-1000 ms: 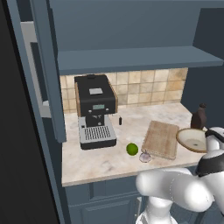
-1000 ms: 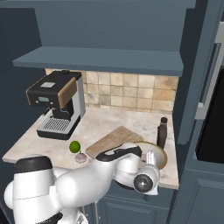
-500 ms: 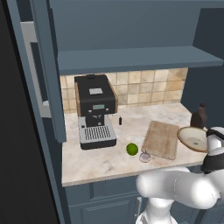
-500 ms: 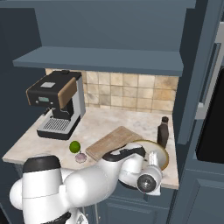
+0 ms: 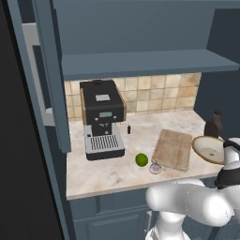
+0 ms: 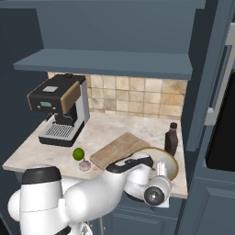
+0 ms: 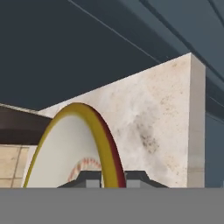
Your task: Open the cabinet. Place the bowl and condiment on the counter. Then place the lime and garlic on the cutting board.
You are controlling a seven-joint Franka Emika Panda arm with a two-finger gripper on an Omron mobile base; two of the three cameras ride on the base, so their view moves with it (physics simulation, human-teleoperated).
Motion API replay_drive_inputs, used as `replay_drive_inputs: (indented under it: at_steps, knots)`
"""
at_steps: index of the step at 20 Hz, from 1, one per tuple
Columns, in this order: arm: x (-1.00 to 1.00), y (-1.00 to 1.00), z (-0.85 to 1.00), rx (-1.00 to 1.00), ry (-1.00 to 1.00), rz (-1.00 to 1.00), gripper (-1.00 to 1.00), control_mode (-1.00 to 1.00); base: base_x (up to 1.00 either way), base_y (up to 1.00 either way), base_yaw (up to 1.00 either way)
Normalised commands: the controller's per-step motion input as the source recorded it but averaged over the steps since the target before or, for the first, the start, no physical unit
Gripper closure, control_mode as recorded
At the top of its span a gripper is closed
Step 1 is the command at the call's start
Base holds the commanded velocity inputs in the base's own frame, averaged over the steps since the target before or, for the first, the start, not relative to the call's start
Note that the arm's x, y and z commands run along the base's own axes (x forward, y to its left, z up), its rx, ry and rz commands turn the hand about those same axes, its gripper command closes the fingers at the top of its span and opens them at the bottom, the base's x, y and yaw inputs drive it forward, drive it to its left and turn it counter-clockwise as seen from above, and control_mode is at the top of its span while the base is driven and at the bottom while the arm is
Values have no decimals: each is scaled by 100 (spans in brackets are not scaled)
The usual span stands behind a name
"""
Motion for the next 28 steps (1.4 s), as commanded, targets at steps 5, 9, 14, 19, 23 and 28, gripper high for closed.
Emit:
replay_drive_inputs:
  at_steps: [5, 9, 14, 19, 23, 28]
  knots:
    - [-36, 0, 22, 0, 0, 3, 100, -100, 0, 0, 0]
    - [-7, 0, 4, 0, 1, 2, 100, -100, 0, 0, 0]
    - [0, 0, 0, 0, 2, 2, -100, -100, 0, 0, 0]
    - [0, 0, 2, 0, 0, 2, -100, -100, 0, 0, 0]
    - [-21, 0, 32, 2, 0, 4, -100, -100, 0, 0, 0]
    - [-46, 0, 49, 2, 0, 7, -100, -100, 0, 0, 0]
